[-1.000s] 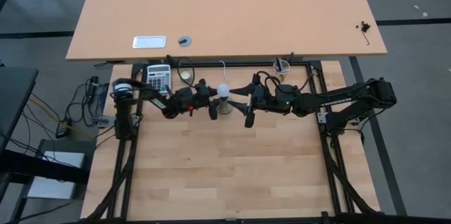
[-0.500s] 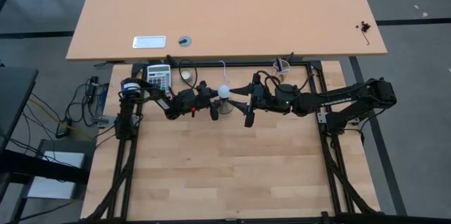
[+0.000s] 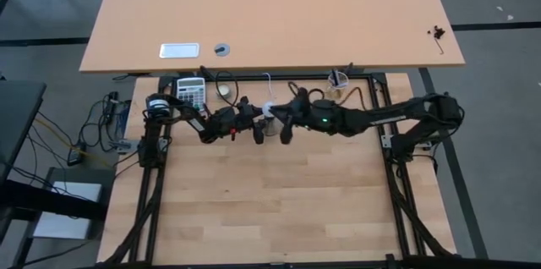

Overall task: Screw lightbulb
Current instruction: Insert the lightbulb into the lamp

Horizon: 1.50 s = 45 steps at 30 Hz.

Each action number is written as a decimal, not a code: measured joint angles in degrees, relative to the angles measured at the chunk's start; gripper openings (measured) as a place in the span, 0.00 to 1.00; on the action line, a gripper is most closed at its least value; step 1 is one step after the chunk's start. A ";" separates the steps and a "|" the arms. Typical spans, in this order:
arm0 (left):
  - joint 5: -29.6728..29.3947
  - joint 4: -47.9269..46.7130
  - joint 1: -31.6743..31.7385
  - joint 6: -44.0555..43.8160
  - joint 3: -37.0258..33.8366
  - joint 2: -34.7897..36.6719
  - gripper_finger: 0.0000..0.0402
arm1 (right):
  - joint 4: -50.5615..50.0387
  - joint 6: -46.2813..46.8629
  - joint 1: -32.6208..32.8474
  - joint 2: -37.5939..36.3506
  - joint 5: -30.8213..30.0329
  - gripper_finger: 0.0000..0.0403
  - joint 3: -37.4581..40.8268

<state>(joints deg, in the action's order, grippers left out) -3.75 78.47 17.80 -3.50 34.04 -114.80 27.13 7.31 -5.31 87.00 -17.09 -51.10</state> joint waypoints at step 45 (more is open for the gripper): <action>1.59 -0.10 -0.17 0.32 -0.57 0.09 0.47 | -17.68 6.01 -5.91 11.23 1.01 0.02 -10.04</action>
<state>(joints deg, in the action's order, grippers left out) -2.16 78.37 17.63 -3.18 33.47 -114.72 9.45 13.32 -11.22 98.24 -16.08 -61.14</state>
